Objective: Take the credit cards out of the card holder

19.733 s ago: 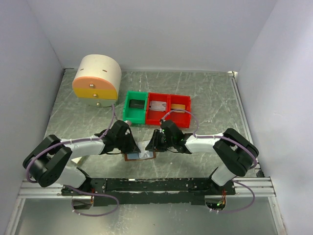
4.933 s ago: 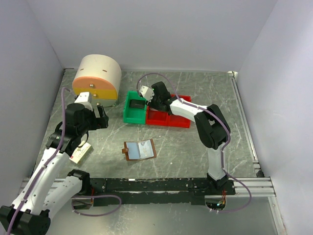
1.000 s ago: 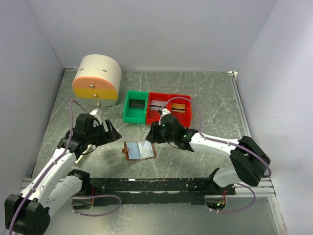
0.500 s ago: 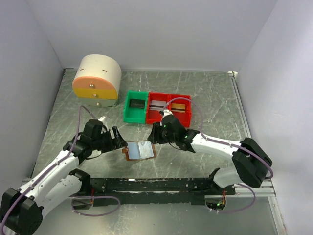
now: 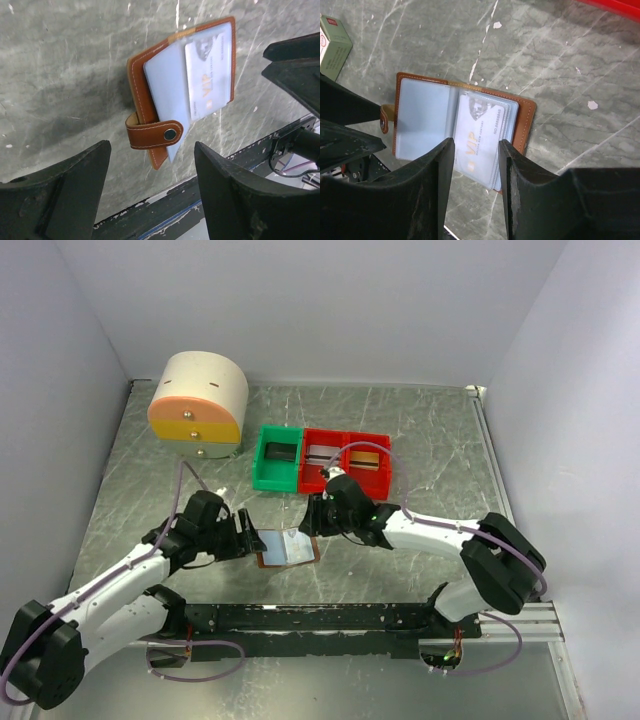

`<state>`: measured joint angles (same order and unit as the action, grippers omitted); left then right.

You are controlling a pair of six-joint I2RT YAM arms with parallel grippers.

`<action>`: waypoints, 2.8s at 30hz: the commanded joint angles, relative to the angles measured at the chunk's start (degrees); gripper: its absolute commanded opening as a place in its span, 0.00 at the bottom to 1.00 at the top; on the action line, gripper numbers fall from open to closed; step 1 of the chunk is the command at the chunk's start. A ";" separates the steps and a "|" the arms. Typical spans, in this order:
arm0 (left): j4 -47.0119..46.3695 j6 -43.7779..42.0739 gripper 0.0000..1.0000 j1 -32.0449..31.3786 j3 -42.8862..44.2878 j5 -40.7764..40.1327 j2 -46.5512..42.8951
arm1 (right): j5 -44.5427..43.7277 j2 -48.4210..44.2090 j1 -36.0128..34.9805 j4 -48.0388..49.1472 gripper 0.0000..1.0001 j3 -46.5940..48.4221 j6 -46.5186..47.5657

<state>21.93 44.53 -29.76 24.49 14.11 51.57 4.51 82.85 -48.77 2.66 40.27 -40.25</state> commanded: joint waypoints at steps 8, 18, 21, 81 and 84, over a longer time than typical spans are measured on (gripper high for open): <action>-8.84 3.38 0.61 -2.85 -3.06 -2.00 4.26 | 4.02 2.05 -0.08 3.01 0.40 -0.24 0.22; -8.79 -0.81 0.36 -2.94 -1.74 -2.88 9.02 | 6.19 3.40 0.00 2.69 0.38 0.26 1.22; -9.72 -0.91 0.32 -2.94 -2.00 -2.05 9.12 | 5.46 5.15 -0.06 0.11 0.37 1.77 2.02; -7.29 -4.54 0.18 -3.44 -0.16 -0.22 11.09 | 10.97 6.56 -0.15 7.39 0.36 0.57 1.07; -7.30 -4.54 0.18 -3.46 -0.30 -0.20 11.13 | 10.09 5.85 -0.15 6.77 0.36 0.60 0.98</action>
<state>14.79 40.88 -32.75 22.79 13.32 63.09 13.80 90.80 -48.77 6.94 41.54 -38.54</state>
